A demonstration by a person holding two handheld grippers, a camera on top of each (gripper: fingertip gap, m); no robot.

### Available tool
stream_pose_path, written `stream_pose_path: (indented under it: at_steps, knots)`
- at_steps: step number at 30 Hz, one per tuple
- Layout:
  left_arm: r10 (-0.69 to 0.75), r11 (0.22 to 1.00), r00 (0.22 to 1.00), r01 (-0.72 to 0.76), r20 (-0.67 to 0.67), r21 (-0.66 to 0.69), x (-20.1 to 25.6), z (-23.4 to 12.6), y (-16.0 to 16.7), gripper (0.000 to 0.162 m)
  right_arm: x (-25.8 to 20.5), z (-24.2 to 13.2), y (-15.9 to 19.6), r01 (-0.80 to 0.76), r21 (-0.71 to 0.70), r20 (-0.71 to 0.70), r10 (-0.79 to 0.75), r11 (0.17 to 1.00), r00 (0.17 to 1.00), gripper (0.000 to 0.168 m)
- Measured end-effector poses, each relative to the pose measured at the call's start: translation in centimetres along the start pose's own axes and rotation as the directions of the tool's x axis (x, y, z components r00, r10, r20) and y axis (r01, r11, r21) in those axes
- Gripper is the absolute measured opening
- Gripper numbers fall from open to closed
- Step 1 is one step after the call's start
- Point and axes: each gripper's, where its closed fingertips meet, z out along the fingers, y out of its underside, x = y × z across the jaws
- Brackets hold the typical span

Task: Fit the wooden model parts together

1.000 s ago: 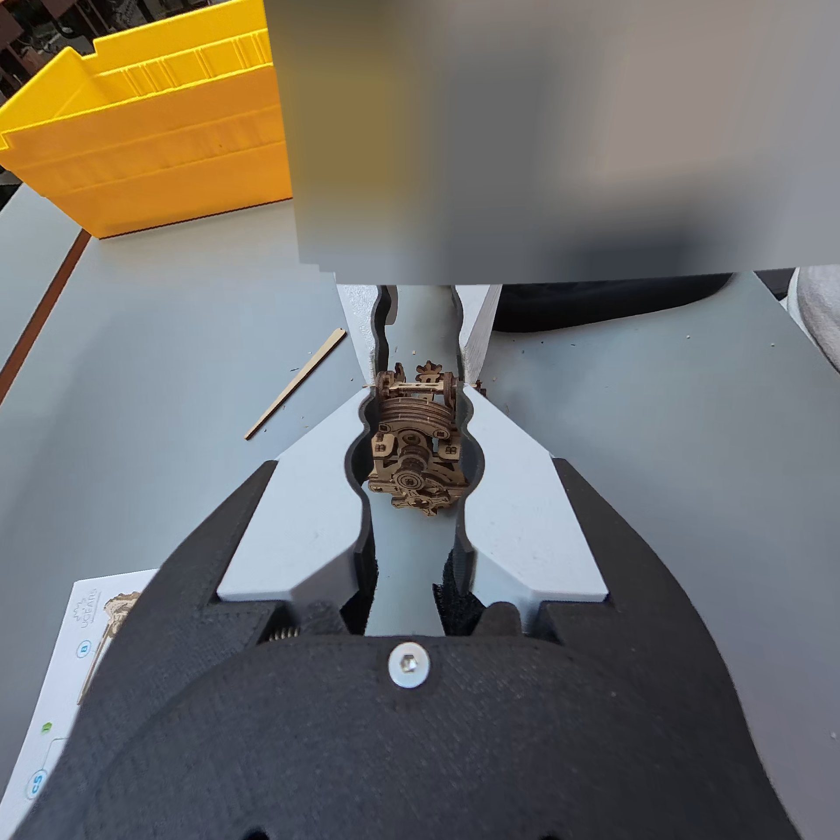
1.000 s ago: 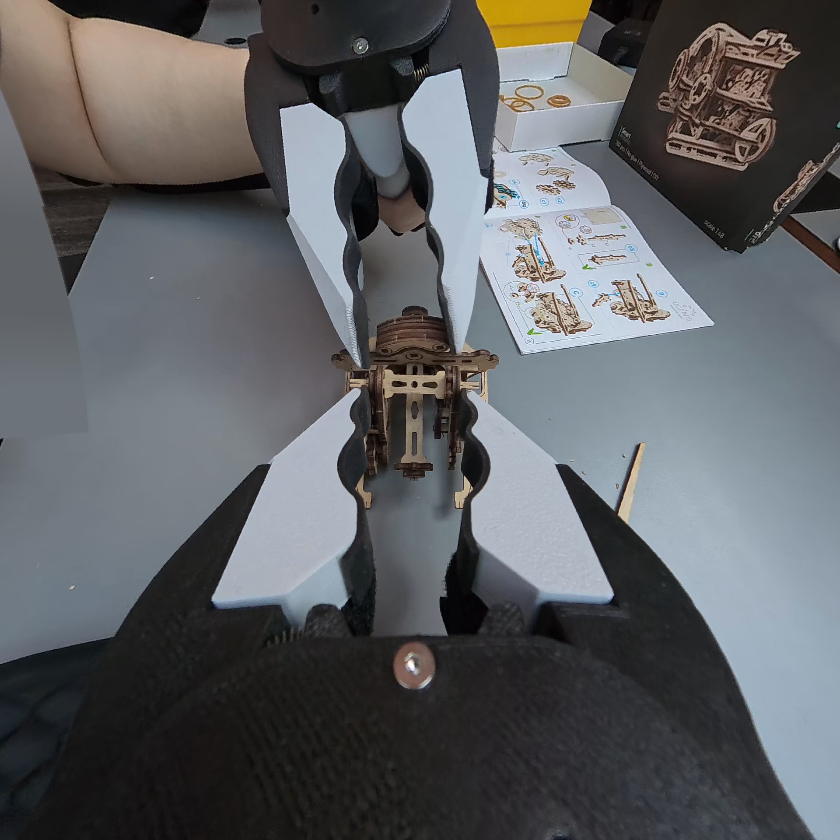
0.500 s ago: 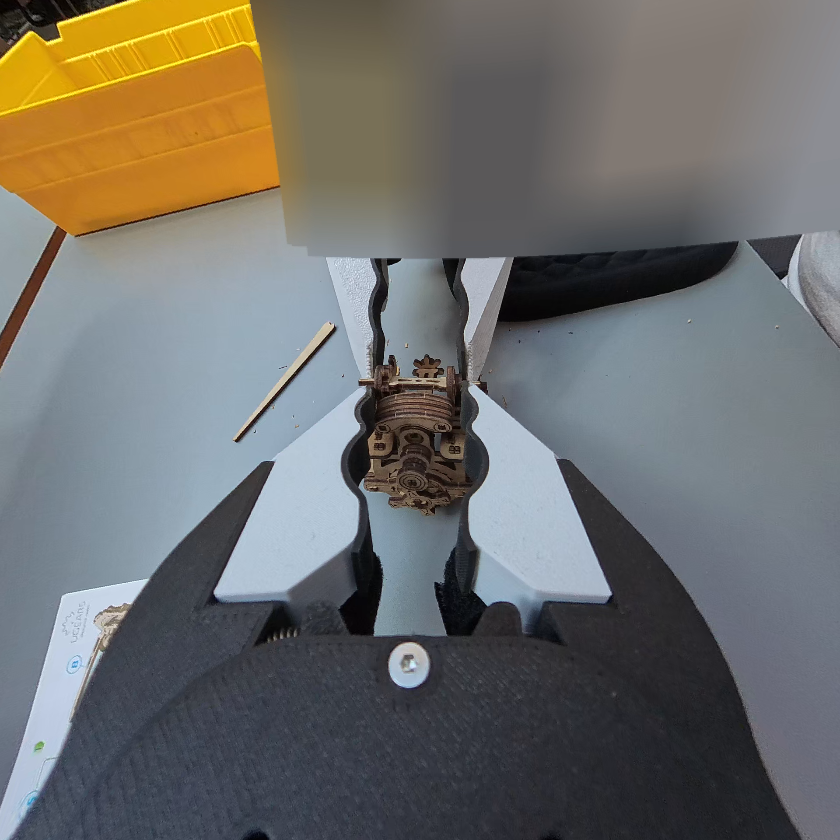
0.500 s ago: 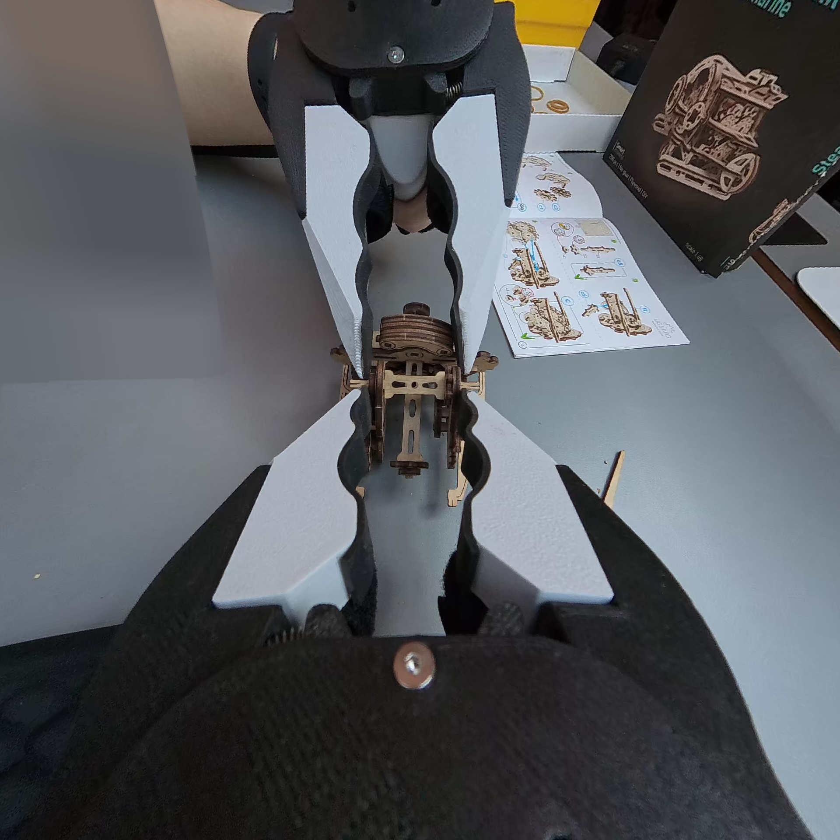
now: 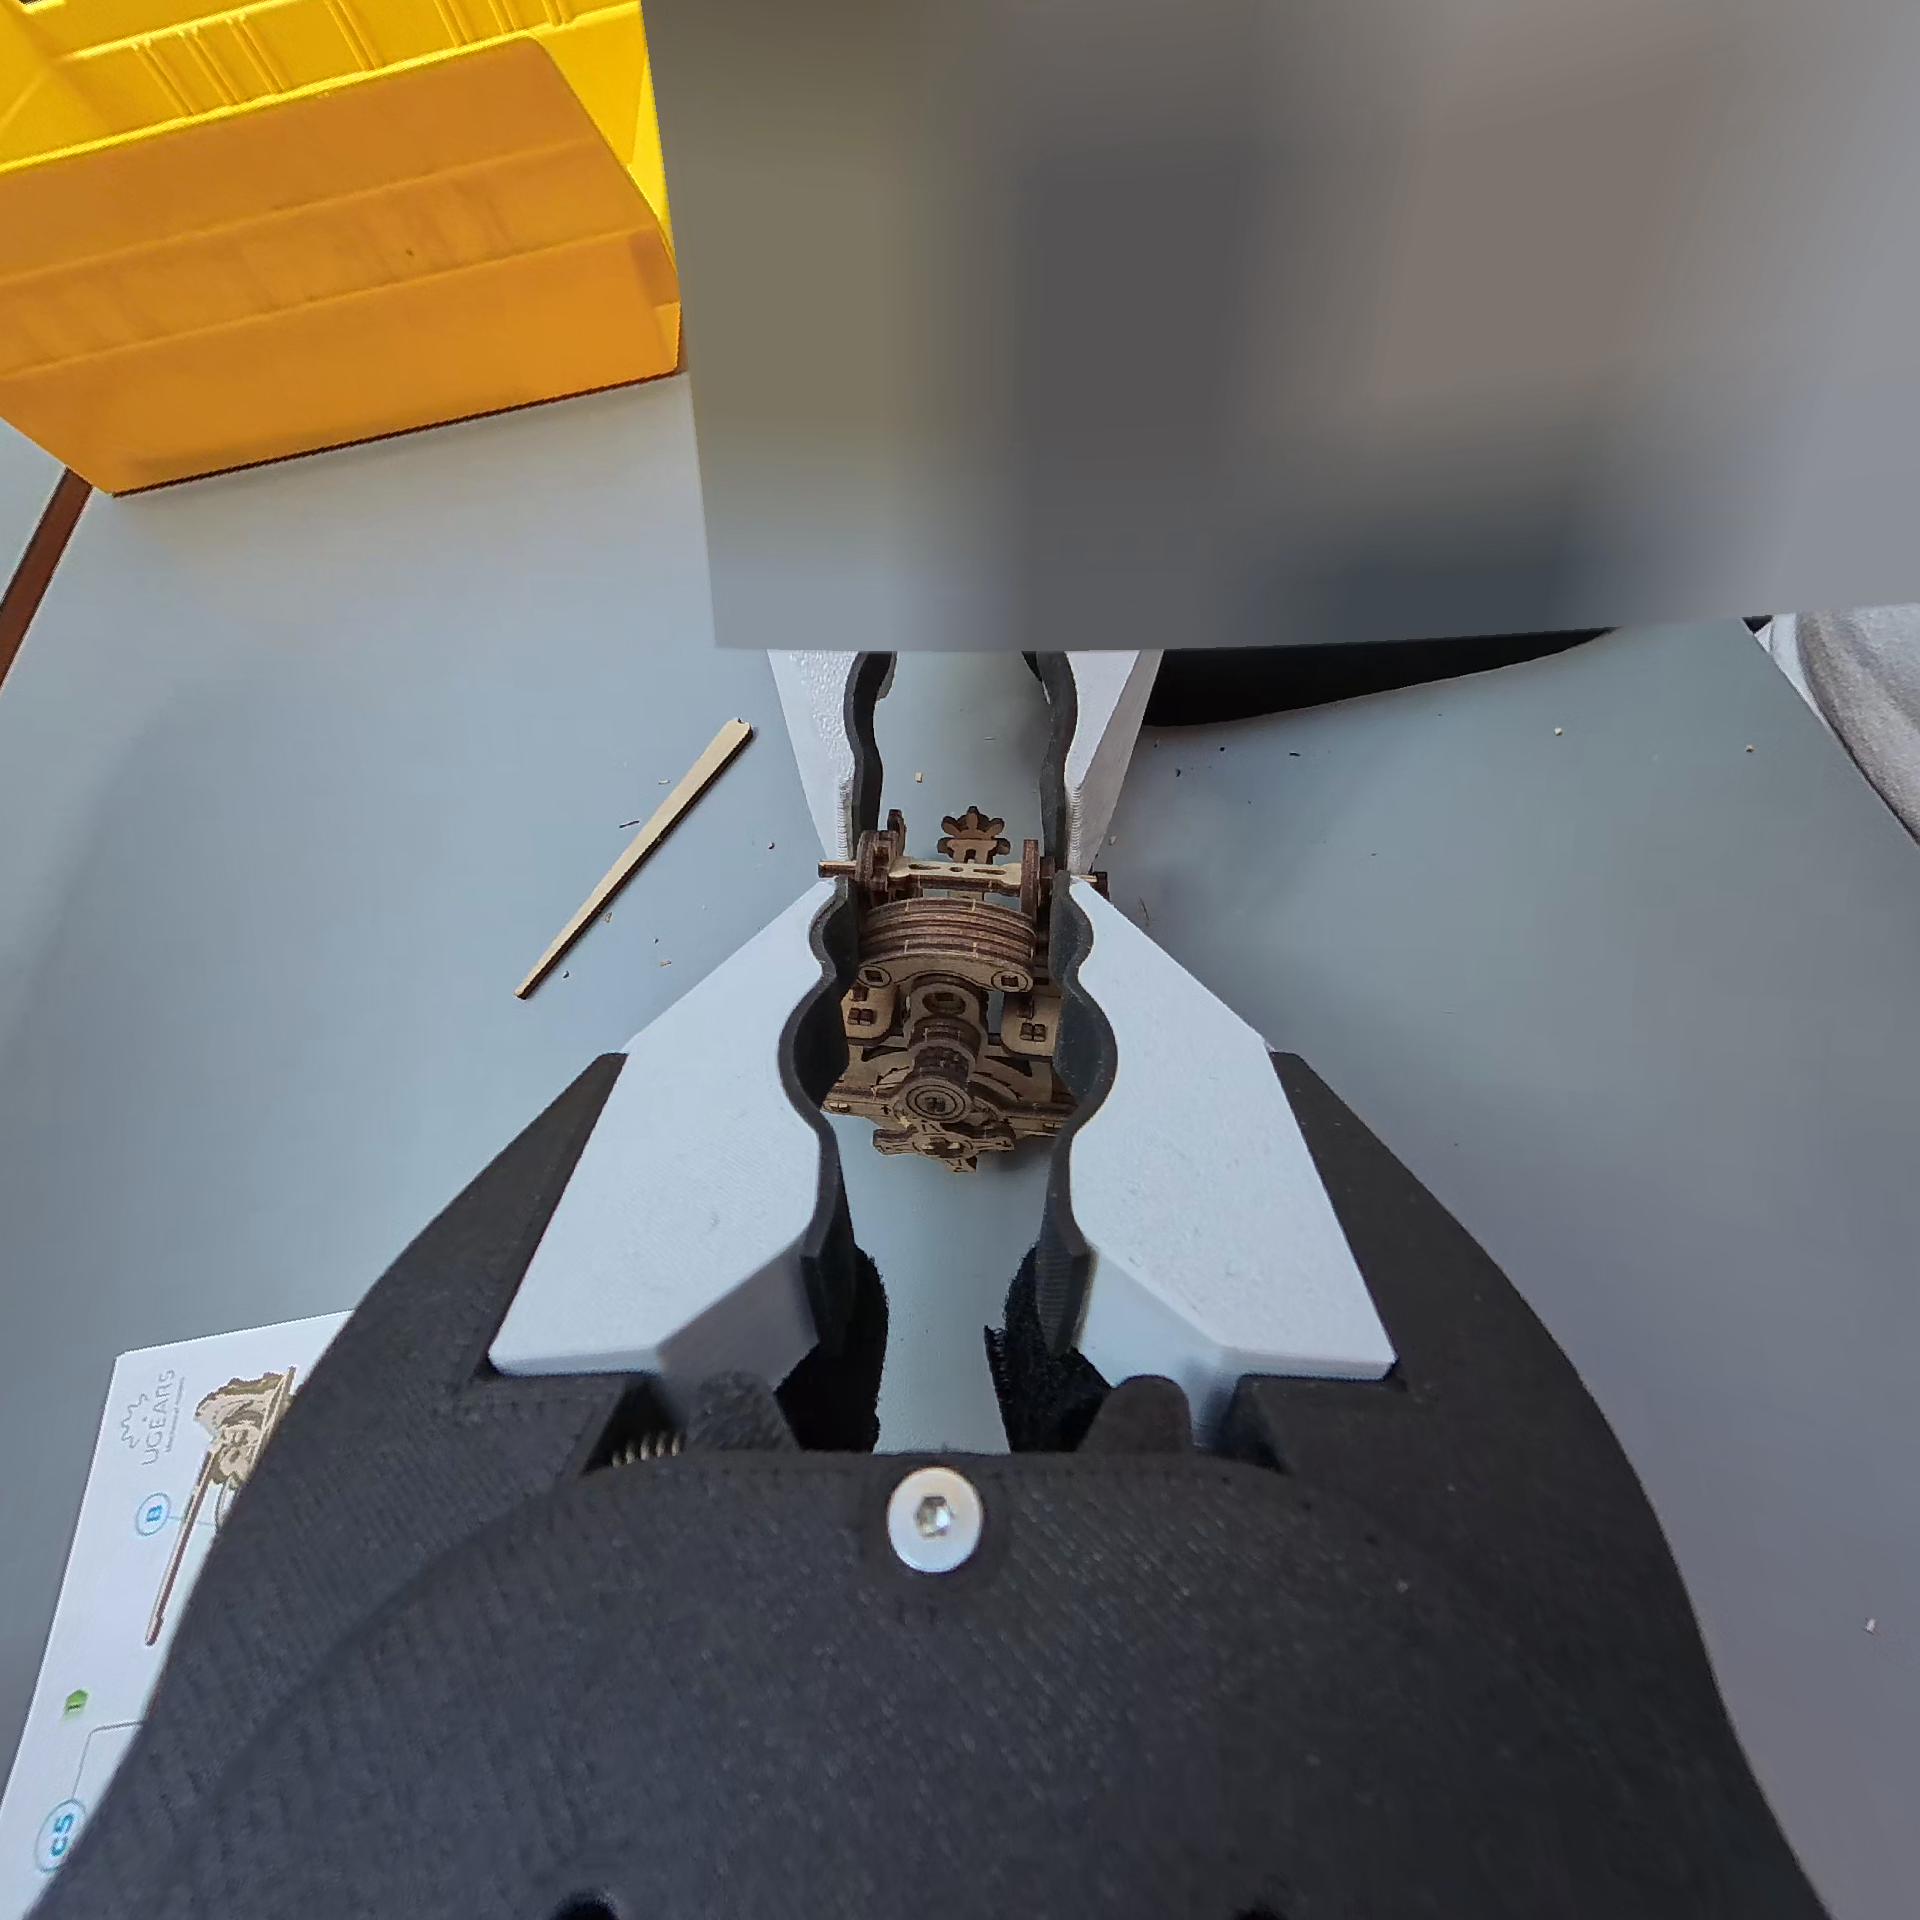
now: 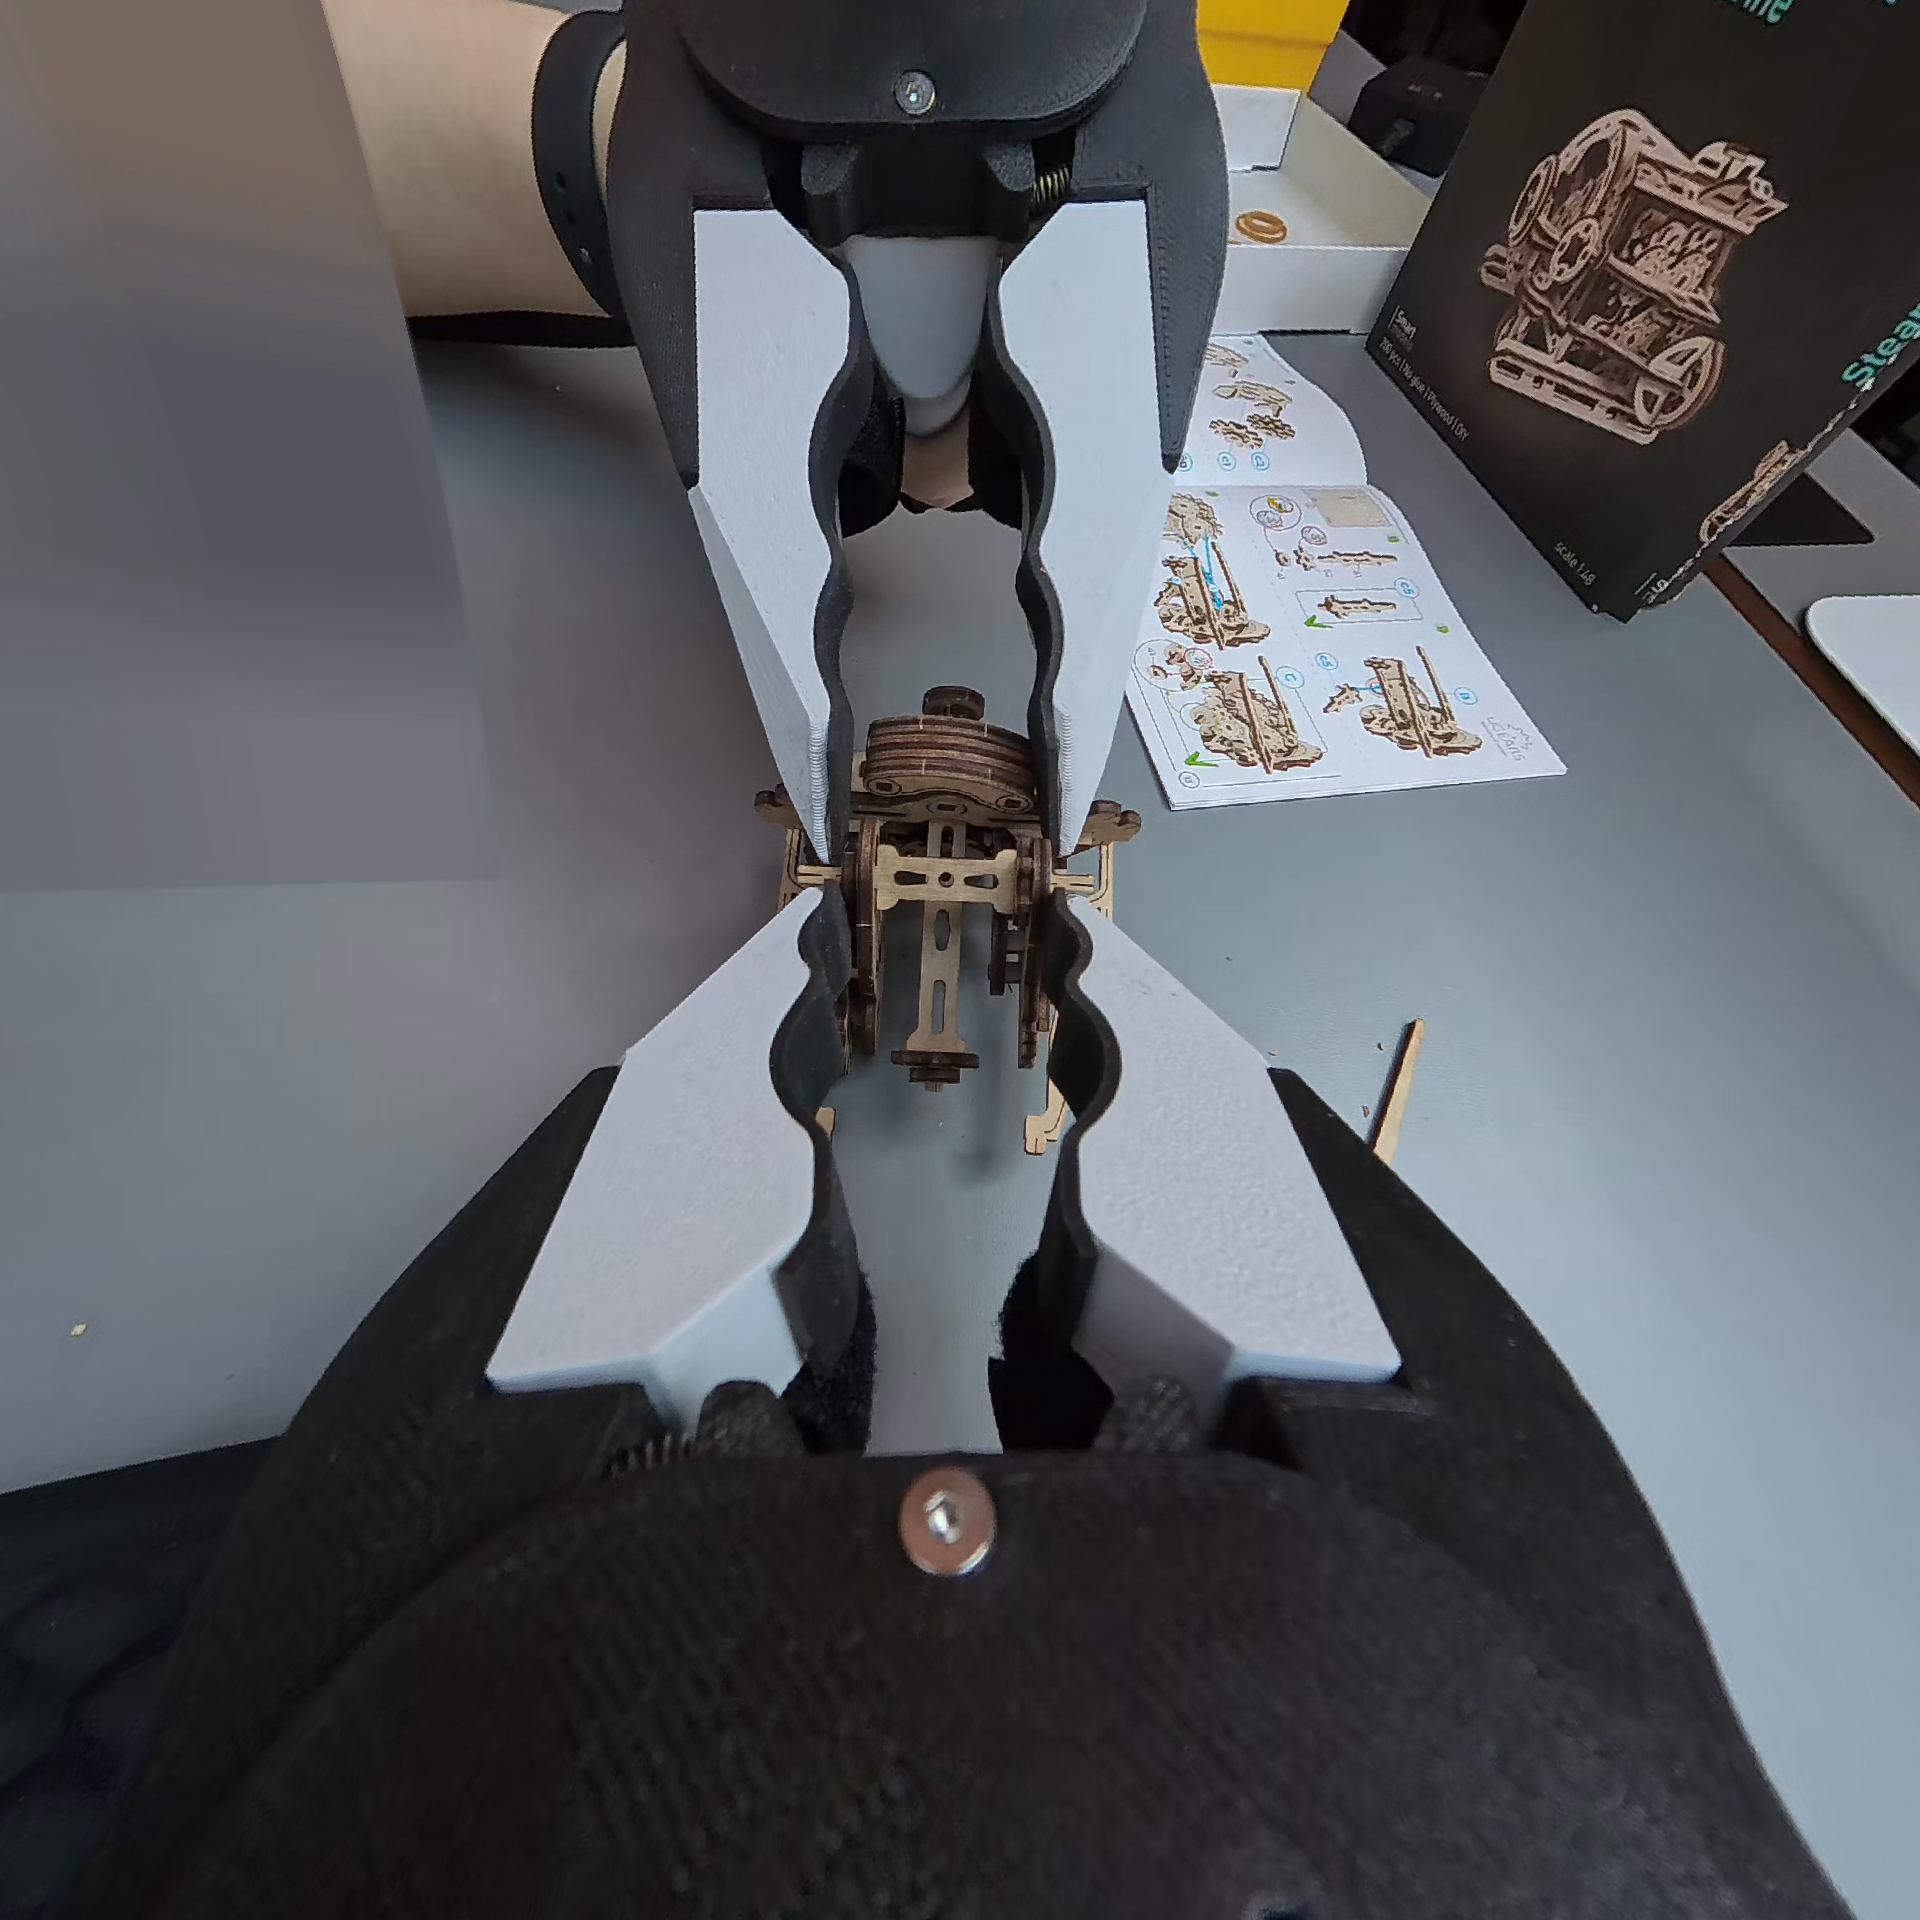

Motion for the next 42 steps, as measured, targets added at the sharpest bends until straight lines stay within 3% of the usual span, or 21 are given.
stream_pose_path:
  at_steps: [42]
  knots:
    - [0.005, 0.999, 1.0, -0.005, -0.009, 0.033, 0.28, -0.34, 0.24, 0.035, -0.25, 0.38, -0.3, -0.003, -0.002, -0.01, 0.003, 1.0, 1.0, 0.036]
